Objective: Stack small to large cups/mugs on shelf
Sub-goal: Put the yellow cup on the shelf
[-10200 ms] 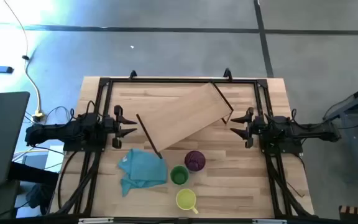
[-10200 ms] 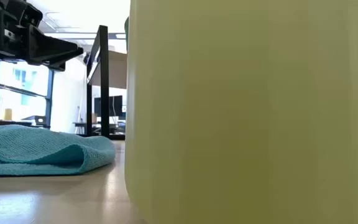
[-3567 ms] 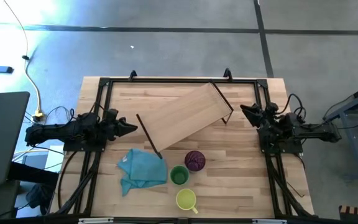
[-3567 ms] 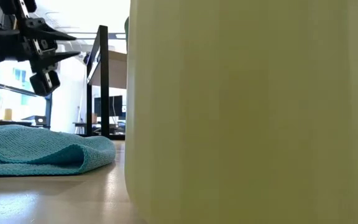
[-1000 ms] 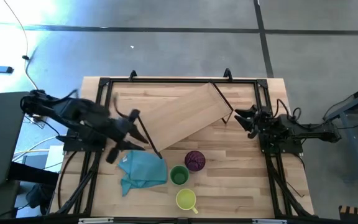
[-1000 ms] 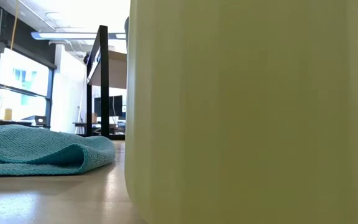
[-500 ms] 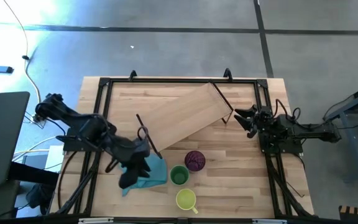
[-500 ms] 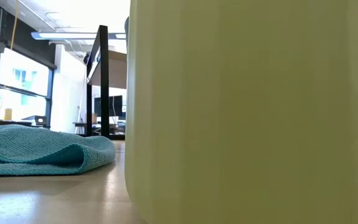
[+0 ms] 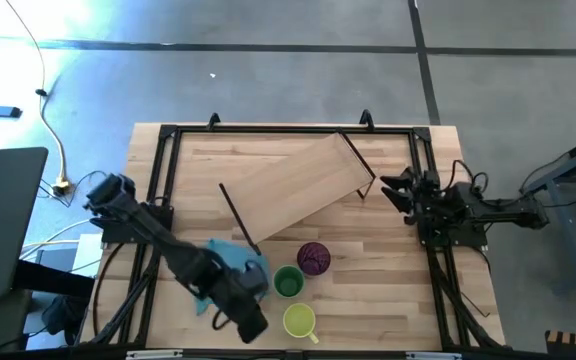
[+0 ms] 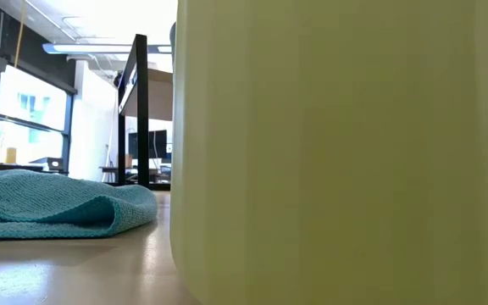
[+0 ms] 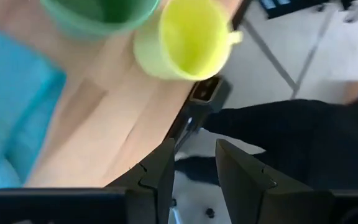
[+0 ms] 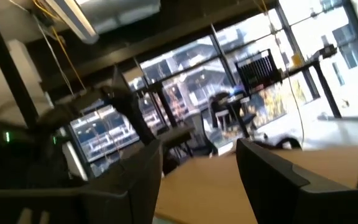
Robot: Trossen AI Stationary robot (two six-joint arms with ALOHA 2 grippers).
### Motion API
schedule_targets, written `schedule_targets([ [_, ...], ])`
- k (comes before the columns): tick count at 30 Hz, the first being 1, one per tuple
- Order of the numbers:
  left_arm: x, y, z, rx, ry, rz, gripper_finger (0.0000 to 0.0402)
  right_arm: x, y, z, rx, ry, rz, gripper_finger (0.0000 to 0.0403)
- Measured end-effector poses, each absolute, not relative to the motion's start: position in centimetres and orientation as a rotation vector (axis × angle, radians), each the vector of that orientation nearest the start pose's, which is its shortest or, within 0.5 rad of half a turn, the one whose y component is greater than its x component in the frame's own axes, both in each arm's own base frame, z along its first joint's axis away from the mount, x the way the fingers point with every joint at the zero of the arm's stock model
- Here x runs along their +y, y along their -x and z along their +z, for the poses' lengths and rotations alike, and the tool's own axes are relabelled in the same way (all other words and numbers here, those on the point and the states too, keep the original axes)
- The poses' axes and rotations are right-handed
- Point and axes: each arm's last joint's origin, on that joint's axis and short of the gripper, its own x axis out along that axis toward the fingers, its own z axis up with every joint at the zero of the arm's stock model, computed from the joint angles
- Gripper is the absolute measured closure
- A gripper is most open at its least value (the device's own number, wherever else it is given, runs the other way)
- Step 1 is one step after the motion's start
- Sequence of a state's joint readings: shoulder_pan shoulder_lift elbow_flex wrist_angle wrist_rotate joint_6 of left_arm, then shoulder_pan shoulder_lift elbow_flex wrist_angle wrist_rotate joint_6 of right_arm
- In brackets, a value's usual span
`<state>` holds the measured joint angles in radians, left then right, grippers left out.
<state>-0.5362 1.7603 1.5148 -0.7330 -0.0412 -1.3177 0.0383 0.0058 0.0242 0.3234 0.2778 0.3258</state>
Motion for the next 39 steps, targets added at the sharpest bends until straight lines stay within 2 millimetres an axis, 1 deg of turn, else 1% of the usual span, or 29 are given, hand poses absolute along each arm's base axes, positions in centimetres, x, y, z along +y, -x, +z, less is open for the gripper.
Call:
schedule_targets([
  [3,-19.9,-32.8,26.7,1.088,0.957,0.295,0.0295,-0.5,-8.9,20.6,-0.418,-0.364,-0.176,0.0206],
  [5,-20.2,-32.7,26.1,1.087,0.95,0.33,0.0295,-0.5,-8.8,20.7,-0.428,-0.367,-0.174,0.0206],
  [8,-19.9,-32.8,26.0,1.005,0.928,0.407,0.0295,-0.5,-8.8,20.7,-0.429,-0.38,-0.171,0.0206],
  [12,-19.2,-33.2,26.0,0.889,0.908,0.498,0.0295,-0.5,-8.8,20.7,-0.438,-0.469,-0.157,0.0206],
  [16,-18.8,-33.4,26.1,0.87,0.957,0.532,0.0295,-0.3,-8.8,20.7,-0.429,-0.468,-0.106,0.0206],
  [19,-19.3,-34.0,25.8,0.831,1.013,0.516,0.0295,-0.1,-8.7,21.1,-0.453,-0.409,-0.021,0.0206],
  [21,-19.8,-34.2,25.8,0.8,1.026,0.5,0.0295,0.2,-8.5,21.6,-0.497,-0.343,0.075,0.0206],
  [23,-20.5,-35.1,25.4,0.753,1.067,0.458,0.0296,0.5,-8.1,22.2,-0.542,-0.295,0.18,0.0206],
  [25,-21.0,-35.3,24.2,0.788,1.054,0.462,0.0296,0.6,-7.8,23.1,-0.555,-0.279,0.235,0.0206],
  [27,-21.5,-36.1,23.2,0.806,1.076,0.471,0.0296,0.7,-7.5,23.9,-0.55,-0.269,0.25,0.0206],
  [31,-22.0,-36.6,21.8,0.85,1.074,0.546,0.0296,0.7,-7.0,25.8,-0.507,-0.217,0.244,0.0206],
  [34,-22.2,-36.7,21.5,0.863,1.083,0.586,0.0296,0.7,-6.4,27.2,-0.463,-0.19,0.253,0.0206],
  [36,-22.4,-37.0,21.6,0.86,1.097,0.595,0.0296,0.7,-6.0,28.0,-0.427,-0.18,0.256,0.0206],
  [39,-22.2,-36.8,21.6,0.875,1.079,0.618,0.0296,0.7,-5.3,29.0,-0.392,-0.168,0.253,0.0206],
])
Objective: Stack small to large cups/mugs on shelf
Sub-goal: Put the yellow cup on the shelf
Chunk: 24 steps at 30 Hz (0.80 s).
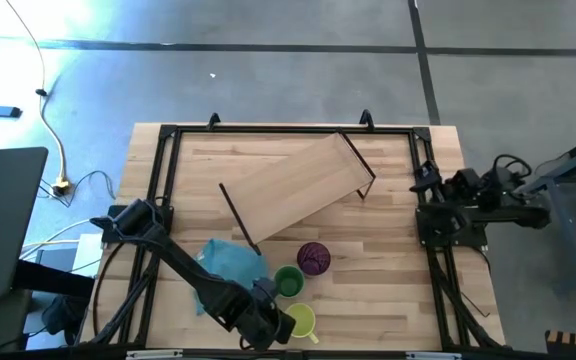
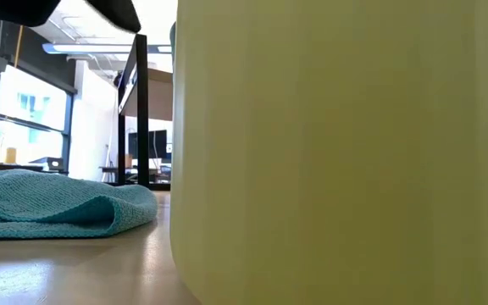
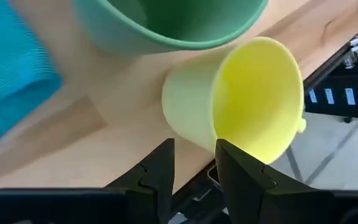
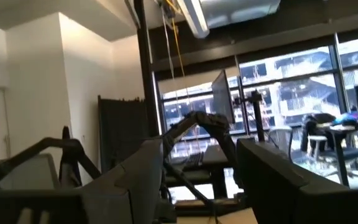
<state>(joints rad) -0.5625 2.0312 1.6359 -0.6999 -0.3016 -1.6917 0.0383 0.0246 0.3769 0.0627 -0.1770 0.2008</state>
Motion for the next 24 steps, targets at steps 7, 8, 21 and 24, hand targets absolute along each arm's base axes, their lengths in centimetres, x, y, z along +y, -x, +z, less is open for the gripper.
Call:
schedule_targets([
  [7,-21.6,-37.3,21.7,0.863,1.084,0.622,0.0296,0.7,-4.7,30.0,-0.376,-0.169,0.253,0.0206],
  [8,-21.5,-37.4,21.7,0.863,1.085,0.618,0.0296,0.7,-4.7,30.0,-0.373,-0.169,0.257,0.0206],
  [21,-21.5,-37.8,21.3,0.875,1.083,0.595,0.0295,0.7,-4.8,29.8,-0.353,-0.17,0.259,0.0206],
  [24,-21.8,-38.2,20.9,0.87,1.106,0.569,0.0295,0.7,-4.8,29.8,-0.352,-0.169,0.258,0.0206],
])
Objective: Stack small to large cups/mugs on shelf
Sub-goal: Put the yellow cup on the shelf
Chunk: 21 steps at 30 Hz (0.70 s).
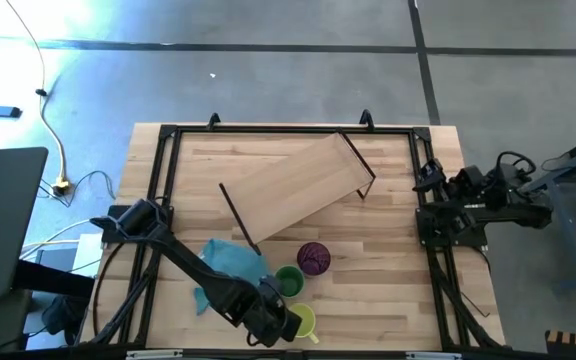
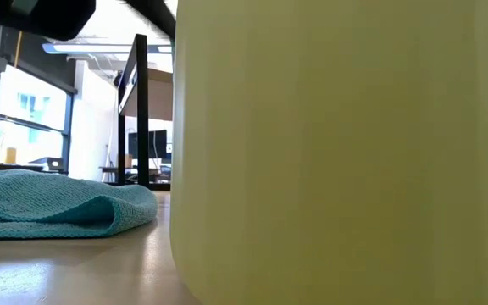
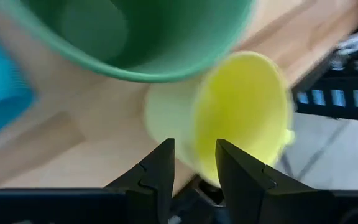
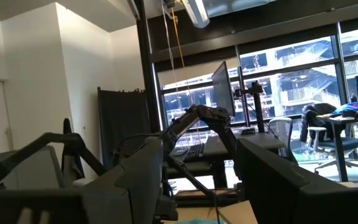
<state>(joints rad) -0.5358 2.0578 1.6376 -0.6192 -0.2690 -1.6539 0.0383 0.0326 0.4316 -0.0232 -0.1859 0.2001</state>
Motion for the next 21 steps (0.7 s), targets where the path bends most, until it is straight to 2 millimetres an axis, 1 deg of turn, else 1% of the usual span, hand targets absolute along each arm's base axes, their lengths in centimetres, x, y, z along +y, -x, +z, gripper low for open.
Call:
schedule_targets([
  [7,-21.9,-38.4,19.8,0.892,1.09,0.593,0.0295,0.7,-4.8,29.7,-0.343,-0.17,0.257,0.0206],
  [14,-21.8,-38.2,19.7,0.883,1.102,0.631,0.0301,0.7,-4.9,29.6,-0.334,-0.171,0.256,0.0206],
  [16,-21.7,-38.1,19.7,0.886,1.103,0.647,0.0321,0.7,-4.9,29.6,-0.333,-0.171,0.256,0.0206],
  [19,-21.7,-38.1,19.6,0.897,1.102,0.652,0.0379,0.7,-4.9,29.6,-0.333,-0.171,0.256,0.0206],
  [20,-21.7,-38.1,19.7,0.897,1.104,0.65,0.0389,0.7,-4.9,29.6,-0.332,-0.171,0.256,0.0206],
  [21,-21.7,-38.1,19.7,0.895,1.107,0.648,0.0391,0.7,-4.9,29.6,-0.333,-0.171,0.256,0.0206],
])
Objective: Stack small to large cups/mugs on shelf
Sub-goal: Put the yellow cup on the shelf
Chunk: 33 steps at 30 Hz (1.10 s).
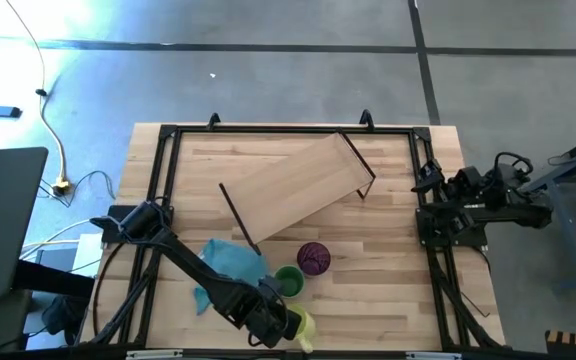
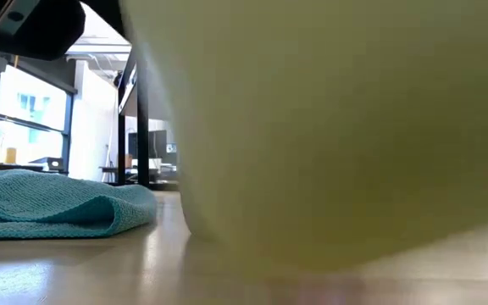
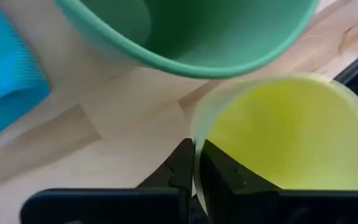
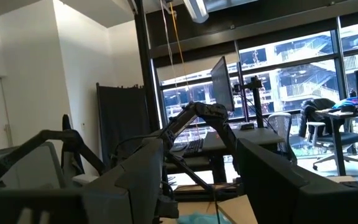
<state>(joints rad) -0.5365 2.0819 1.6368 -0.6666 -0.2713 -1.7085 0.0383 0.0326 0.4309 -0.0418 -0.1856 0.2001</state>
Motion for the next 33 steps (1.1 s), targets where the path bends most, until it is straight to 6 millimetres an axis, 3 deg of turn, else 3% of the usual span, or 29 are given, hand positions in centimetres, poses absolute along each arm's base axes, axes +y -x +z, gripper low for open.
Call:
schedule_targets([
  [8,-21.9,-38.0,20.0,0.932,1.139,0.615,0.0398,0.7,-4.9,29.5,-0.326,-0.172,0.255,0.0206],
  [12,-22.1,-37.8,21.6,0.952,1.152,0.592,0.0399,0.7,-4.9,29.4,-0.309,-0.173,0.254,0.0206],
  [15,-22.1,-37.6,23.7,0.977,1.127,0.614,0.04,0.7,-5.0,29.2,-0.294,-0.176,0.244,0.0206],
  [23,-21.0,-36.3,31.9,0.949,1.018,0.683,0.04,0.7,-5.0,29.2,-0.289,-0.167,0.241,0.0206],
  [28,-18.8,-34.5,36.4,0.884,0.934,0.781,0.0401,0.7,-5.0,29.1,-0.278,-0.168,0.24,0.0206],
  [33,-15.5,-35.0,38.4,0.805,0.862,0.817,0.0401,0.7,-5.1,28.8,-0.25,-0.185,0.239,0.0206],
])
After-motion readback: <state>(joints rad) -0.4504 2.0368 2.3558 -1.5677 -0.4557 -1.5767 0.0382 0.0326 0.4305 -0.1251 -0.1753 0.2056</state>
